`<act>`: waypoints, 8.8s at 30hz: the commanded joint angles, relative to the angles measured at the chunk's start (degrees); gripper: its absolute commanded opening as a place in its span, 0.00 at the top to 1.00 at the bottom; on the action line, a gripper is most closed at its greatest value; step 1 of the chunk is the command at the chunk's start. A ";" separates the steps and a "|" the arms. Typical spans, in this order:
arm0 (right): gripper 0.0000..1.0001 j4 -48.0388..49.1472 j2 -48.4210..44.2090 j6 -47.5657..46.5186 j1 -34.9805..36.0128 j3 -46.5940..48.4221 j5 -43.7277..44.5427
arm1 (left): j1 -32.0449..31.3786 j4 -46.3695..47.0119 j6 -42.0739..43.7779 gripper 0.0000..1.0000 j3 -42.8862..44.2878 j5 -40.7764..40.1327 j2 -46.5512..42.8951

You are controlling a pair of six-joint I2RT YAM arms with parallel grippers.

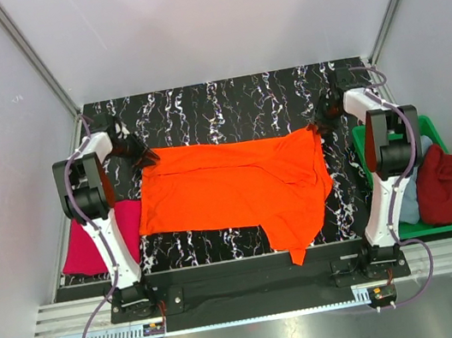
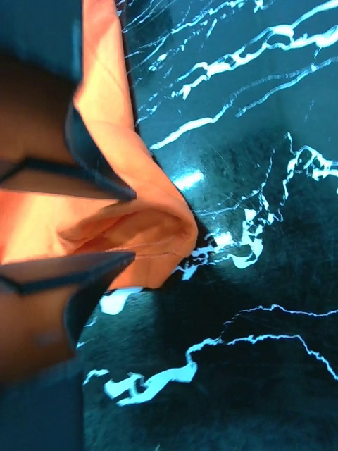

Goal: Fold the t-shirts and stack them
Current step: Fold the tshirt

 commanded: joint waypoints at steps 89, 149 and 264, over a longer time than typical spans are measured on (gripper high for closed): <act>0.58 -1.66 -11.84 1.75 0.83 -16.03 -8.24 | -3.35 1.62 2.92 0.55 -7.43 -6.66 -15.60; 0.65 -3.15 5.91 0.87 14.89 7.43 6.35 | -15.05 5.14 3.27 0.70 -20.44 5.74 -25.45; 0.59 -15.38 -14.73 4.56 12.38 -7.58 -13.17 | -8.28 6.37 0.37 0.73 -16.84 6.35 -24.49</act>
